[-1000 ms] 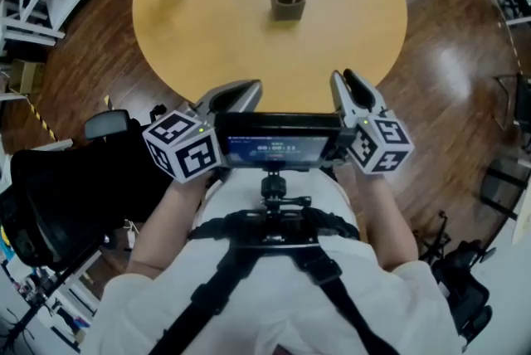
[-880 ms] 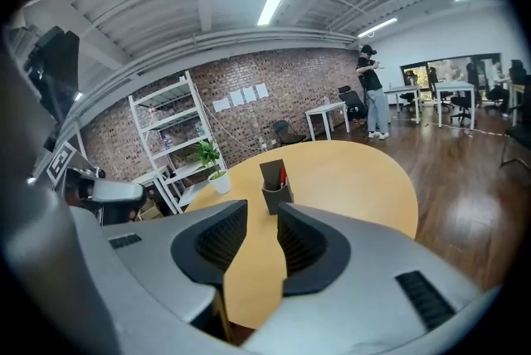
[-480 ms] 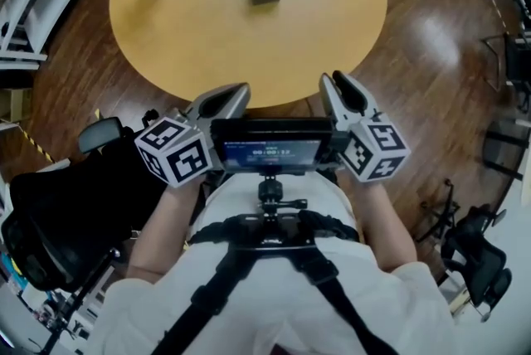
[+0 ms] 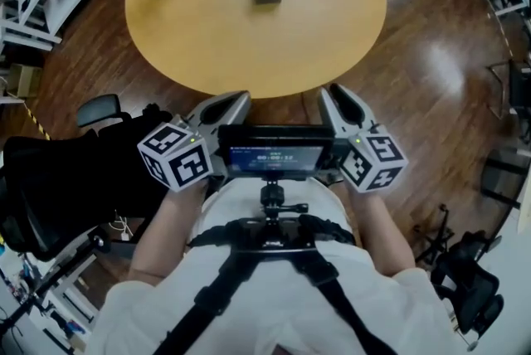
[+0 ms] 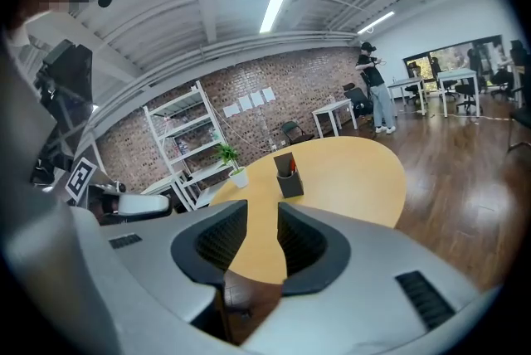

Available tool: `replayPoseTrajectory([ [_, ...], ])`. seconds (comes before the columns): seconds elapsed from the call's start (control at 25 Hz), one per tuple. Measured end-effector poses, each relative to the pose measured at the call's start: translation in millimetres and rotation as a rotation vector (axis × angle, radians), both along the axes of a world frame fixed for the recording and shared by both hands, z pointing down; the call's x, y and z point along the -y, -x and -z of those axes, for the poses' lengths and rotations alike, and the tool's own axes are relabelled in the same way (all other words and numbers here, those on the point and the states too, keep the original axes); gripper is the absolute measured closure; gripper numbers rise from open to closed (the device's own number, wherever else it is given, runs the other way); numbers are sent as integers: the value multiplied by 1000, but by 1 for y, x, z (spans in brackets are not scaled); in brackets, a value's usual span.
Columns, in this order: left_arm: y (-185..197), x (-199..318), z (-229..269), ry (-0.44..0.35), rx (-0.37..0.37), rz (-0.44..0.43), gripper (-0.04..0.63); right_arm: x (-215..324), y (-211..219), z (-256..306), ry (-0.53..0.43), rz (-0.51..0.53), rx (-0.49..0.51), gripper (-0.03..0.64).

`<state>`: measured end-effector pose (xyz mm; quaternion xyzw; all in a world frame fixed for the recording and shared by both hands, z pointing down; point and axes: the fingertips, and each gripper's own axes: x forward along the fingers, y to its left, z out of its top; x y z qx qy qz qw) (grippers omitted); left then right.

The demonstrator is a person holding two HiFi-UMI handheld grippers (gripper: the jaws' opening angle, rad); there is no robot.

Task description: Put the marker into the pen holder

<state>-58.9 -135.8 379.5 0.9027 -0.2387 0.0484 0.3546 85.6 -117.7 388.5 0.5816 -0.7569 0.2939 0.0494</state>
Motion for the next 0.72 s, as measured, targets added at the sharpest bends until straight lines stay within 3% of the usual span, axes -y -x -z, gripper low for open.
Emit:
replayPoseTrajectory([
  [0.72,-67,-166,3,-29,2,75,603,-152,-46,-6,-18,115,20,511],
])
